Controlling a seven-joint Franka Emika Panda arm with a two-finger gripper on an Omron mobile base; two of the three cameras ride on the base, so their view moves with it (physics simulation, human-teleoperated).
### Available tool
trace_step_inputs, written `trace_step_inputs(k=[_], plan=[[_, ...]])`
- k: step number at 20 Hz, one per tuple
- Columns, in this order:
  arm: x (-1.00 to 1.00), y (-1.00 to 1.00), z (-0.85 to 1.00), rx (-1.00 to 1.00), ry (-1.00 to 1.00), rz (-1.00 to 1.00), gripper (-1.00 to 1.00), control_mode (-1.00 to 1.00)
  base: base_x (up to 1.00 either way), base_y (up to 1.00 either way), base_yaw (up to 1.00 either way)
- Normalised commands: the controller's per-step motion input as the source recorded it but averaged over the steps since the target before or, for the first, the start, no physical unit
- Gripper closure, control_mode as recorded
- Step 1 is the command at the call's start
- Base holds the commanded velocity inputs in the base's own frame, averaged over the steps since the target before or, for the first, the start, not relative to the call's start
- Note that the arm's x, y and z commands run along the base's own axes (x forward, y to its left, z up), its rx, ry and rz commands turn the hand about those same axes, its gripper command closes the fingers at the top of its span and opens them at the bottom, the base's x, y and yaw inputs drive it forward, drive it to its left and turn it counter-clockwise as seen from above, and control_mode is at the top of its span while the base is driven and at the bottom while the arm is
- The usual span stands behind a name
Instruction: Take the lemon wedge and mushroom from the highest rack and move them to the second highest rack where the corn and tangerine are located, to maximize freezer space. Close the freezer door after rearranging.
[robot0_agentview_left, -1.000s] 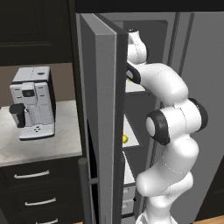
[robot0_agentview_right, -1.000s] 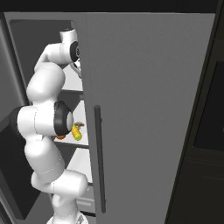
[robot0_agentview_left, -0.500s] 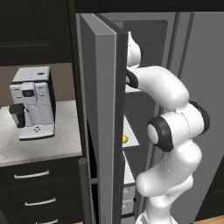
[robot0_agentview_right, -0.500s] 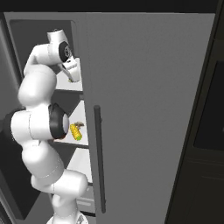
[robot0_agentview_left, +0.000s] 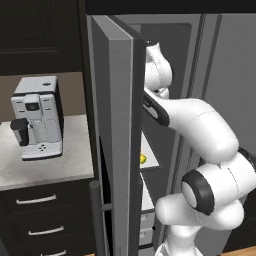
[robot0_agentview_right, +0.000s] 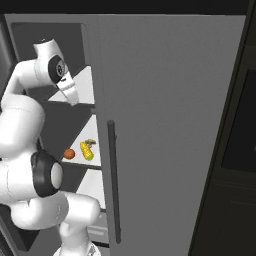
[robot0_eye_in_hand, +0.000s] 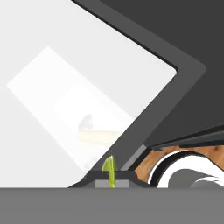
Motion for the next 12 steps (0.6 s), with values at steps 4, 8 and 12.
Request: trace_step_inputs(k=[4, 8, 12], plan=[[-1.00, -0.33, -0.66, 0.03, -0.04, 0.00, 1.00, -1.00, 0.00, 0.00, 0.00], [-0.94, -0.09, -0.91, 0.00, 0.00, 0.00, 1.00, -1.00, 0.00, 0.00, 0.00], [-0.06, 0.00, -0.98, 0.00, 0.00, 0.00, 1.00, -1.00, 0.00, 0.00, 0.00]])
